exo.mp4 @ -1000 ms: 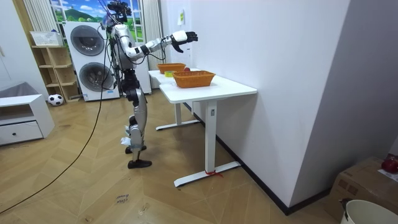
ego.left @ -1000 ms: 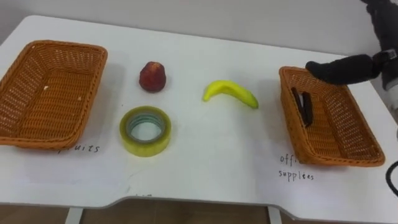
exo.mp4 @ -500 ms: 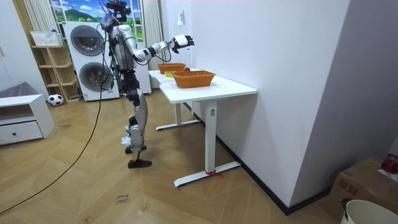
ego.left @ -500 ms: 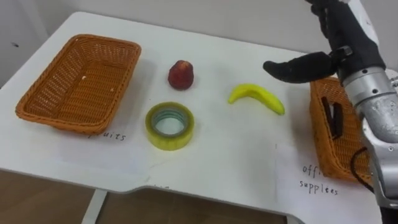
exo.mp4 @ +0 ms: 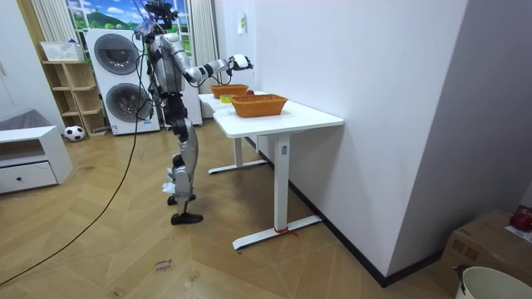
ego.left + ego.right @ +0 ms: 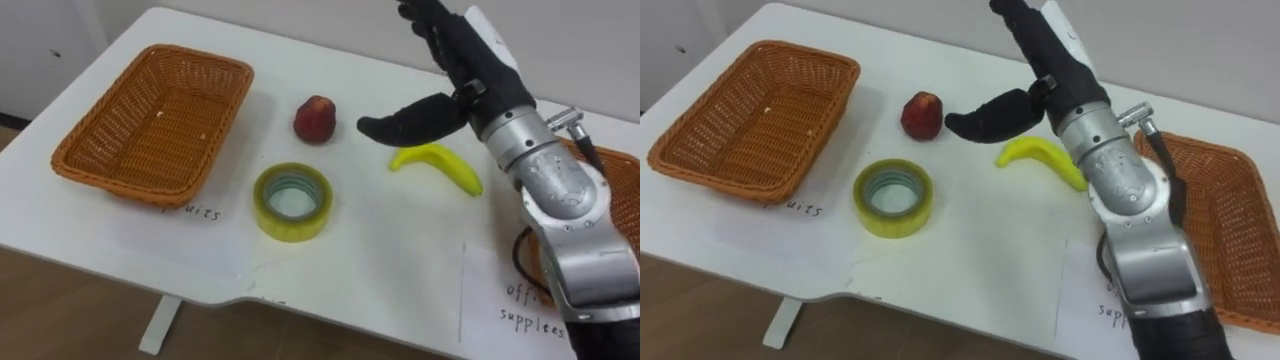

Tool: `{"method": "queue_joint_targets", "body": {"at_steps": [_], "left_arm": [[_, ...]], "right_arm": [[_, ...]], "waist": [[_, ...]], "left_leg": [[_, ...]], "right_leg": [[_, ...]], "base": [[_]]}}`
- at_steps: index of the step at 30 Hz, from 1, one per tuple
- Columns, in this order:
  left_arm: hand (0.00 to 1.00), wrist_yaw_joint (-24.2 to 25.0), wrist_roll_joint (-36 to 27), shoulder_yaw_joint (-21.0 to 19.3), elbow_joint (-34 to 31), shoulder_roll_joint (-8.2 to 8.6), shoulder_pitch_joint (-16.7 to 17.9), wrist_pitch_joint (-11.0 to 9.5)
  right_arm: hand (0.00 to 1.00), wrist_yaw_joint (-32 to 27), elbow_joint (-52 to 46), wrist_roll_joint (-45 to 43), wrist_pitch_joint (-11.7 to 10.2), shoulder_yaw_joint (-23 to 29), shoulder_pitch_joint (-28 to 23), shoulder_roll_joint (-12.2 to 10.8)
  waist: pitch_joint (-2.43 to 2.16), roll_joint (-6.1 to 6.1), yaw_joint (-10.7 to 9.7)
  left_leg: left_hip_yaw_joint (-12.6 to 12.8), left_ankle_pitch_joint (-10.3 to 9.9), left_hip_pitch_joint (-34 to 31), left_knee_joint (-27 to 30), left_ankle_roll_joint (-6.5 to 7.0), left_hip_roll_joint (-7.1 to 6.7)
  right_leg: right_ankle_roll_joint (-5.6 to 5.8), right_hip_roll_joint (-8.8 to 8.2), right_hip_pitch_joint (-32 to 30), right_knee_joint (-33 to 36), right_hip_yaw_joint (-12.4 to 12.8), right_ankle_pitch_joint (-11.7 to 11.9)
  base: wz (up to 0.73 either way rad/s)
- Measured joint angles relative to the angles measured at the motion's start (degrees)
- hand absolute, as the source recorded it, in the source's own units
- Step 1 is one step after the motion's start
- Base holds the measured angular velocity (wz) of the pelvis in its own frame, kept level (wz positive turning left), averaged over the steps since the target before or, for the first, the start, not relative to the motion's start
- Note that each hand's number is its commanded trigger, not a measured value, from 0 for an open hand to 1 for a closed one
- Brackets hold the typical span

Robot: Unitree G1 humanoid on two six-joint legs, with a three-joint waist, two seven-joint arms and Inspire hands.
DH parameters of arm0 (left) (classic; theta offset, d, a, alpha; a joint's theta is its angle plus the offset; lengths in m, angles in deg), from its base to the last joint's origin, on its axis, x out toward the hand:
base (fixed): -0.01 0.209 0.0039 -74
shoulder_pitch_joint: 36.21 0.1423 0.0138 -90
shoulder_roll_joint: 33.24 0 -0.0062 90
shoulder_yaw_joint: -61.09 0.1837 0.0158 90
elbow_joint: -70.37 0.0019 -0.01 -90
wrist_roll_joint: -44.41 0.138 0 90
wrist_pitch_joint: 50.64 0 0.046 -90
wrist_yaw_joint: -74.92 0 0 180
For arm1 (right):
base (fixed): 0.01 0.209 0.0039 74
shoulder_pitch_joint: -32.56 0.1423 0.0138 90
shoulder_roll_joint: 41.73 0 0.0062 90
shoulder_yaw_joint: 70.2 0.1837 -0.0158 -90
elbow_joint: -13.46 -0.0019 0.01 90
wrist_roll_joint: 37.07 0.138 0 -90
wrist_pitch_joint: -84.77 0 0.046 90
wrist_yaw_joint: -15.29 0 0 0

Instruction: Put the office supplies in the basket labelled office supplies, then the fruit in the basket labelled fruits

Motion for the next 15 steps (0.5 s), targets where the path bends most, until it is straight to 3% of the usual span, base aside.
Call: {"method": "queue_joint_targets", "body": {"at_steps": [6,12,13,15], "left_arm": [[0.00,-0.8,0.0,1.1,-1.1,0.42,0.7,0.0],[0.00,-0.8,0.6,1.0,-2.1,0.43,1.2,0.4],[0.00,-0.8,0.7,1.1,-2.1,0.48,1.2,0.6],[0.00,-0.8,1.2,1.1,-2.6,0.69,1.1,1.0]], "right_arm": [[0.00,-1.6,1.3,0.2,-0.1,-2.9,0.0,-0.7],[0.00,-2.0,4.0,-0.8,-0.1,-3.0,0.0,-2.0],[0.00,-2.3,4.7,-1.8,-0.1,-3.1,0.0,-2.4],[0.00,-2.5,6.0,-2.1,-0.1,-3.2,0.0,-2.8]], "waist": [[0.35,0.61,0.6],[0.16,0.60,0.7],[-0.12,0.63,1.0],[-0.07,0.83,1.9]], "left_leg": [[0.1,0.0,-0.4,0.0,0.00,-0.02],[-0.9,0.0,-1.6,0.3,0.01,-0.19],[-1.0,0.1,-1.7,0.3,0.01,-0.20],[-1.3,0.1,-1.9,0.3,0.01,-0.22]], "right_leg": [[0.00,0.05,-0.1,-0.4,0.0,0.0],[0.00,-0.06,-0.5,-0.4,-0.6,0.0],[0.00,-0.06,-0.8,-0.4,-0.5,0.0],[0.00,-0.06,-1.0,-0.4,-0.6,0.0]], "base": [[0.00],[0.07],[0.06],[0.00]]}}
